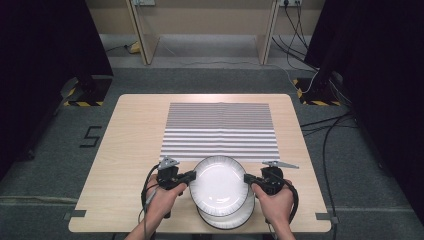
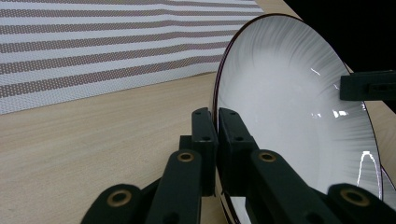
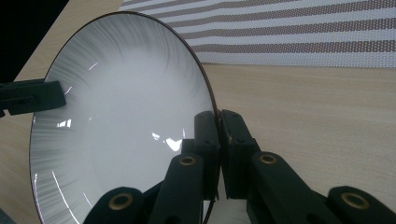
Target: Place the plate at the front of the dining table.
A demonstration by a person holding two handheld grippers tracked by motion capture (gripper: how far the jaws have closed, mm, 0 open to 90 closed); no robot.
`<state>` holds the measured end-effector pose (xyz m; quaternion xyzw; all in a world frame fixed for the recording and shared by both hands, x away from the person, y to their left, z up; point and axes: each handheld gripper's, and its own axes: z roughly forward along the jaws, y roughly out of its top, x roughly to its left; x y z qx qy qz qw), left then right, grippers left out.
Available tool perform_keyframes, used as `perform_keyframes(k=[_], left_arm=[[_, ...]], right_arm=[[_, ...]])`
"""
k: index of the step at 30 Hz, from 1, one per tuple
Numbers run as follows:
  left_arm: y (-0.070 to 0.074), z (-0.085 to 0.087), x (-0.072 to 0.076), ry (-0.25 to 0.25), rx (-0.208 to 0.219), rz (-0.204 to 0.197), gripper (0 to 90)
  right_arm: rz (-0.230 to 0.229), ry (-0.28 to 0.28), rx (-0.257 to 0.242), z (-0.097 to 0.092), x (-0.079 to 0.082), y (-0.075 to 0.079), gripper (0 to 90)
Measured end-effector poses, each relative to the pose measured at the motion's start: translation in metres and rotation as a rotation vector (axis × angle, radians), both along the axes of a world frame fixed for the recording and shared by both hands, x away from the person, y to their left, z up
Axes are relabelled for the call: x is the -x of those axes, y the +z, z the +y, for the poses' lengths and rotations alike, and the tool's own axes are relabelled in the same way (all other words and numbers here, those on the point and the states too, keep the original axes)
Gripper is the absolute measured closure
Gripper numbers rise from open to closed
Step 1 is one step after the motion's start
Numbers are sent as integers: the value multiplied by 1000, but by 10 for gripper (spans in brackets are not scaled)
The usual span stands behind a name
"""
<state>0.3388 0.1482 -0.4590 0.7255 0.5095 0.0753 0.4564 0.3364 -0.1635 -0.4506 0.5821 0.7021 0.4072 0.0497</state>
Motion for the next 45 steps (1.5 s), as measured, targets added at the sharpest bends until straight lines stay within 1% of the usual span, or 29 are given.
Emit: perform_keyframes(k=[8,14,20,30,36,45], left_arm=[[2,0,-1,4,2,-3,856],[4,0,-2,9,6,-7,859],[6,0,-3,12,8,-10,859],[9,1,-5,15,12,-13,860],[11,1,-6,18,14,-18,860],[12,1,-6,18,16,-16,860]], right_arm=[[-5,-1,-3,0,-1,1,864],[1,0,-7,0,-2,2,864],[-7,-2,-9,0,-3,4,863],[-6,-6,-12,0,-4,6,862],[-15,-6,-14,1,-6,8,863],[-16,-8,-13,1,-6,9,863]])
